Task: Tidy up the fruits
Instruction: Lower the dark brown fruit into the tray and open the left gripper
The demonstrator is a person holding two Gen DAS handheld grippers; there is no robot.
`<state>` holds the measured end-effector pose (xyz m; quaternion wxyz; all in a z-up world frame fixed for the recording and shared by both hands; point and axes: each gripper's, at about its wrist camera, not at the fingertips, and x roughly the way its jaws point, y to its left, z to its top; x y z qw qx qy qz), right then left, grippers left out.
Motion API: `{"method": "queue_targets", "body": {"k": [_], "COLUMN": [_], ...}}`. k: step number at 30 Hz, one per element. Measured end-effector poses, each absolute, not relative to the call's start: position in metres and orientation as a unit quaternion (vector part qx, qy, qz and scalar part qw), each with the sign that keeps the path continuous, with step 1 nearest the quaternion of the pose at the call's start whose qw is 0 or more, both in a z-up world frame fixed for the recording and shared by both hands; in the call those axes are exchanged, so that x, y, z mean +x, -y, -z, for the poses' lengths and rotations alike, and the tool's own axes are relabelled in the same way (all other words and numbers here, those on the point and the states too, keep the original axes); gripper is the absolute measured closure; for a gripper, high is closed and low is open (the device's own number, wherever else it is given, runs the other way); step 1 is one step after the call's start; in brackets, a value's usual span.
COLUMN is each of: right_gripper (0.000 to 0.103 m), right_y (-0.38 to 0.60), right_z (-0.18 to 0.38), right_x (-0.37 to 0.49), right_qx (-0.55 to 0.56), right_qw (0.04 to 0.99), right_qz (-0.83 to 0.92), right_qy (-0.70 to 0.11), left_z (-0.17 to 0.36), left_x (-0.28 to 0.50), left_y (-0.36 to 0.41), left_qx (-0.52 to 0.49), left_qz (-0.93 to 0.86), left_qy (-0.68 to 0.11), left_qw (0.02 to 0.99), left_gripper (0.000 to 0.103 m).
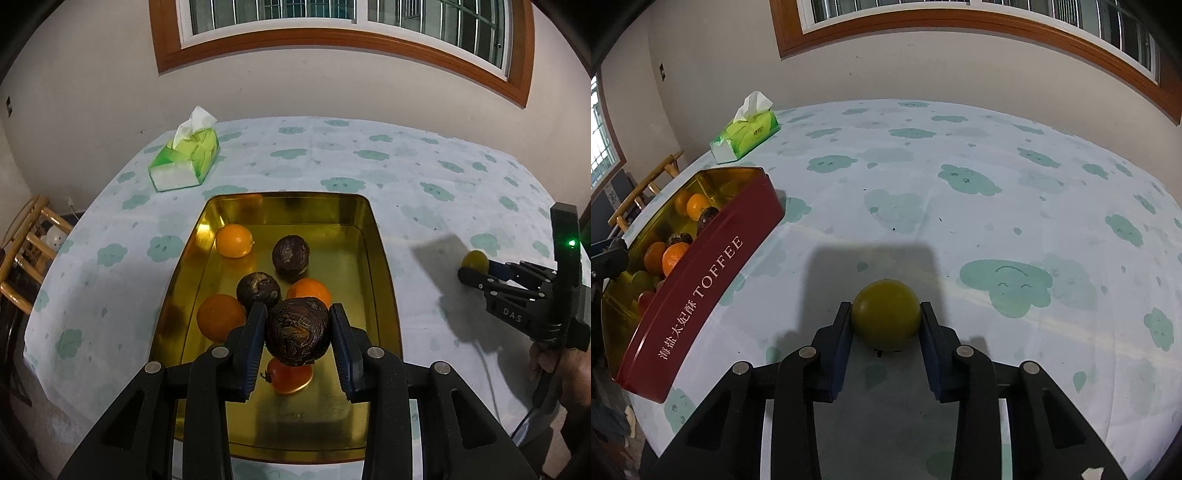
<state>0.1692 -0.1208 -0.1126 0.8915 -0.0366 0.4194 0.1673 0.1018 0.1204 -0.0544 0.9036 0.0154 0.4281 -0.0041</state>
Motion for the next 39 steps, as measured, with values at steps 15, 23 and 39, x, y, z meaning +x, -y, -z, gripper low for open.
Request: {"method": "queue_targets", "body": {"k": [15, 23, 39], "right_gripper": [0.071, 0.071, 0.071], "right_y": [0.114, 0.104, 0.082], "right_z": [0.081, 0.055, 0.037], "right_x": [0.147, 0.127, 0.106], "right_qx": [-0.016, -0.013, -0.019], "right_qw": [0.903, 0.908, 0.905], "right_qz": [-0.191, -0.216, -0.247], "right_qy": [-0.384, -0.359, -0.345], "left_z": [0.074, 0.086, 0.072], "left_x": [0.103, 0.107, 0.139], "left_y": [-0.139, -0.158, -0.179], "left_qx": [0.01, -0.009, -0.024], "left_qz": [-0.018, -0.032, -0.037], "left_qy": [-0.442, -0.445, -0.418], "left_qw": [0.897, 0.895, 0.907], "left_gripper": [0.067, 0.067, 0.067]}}
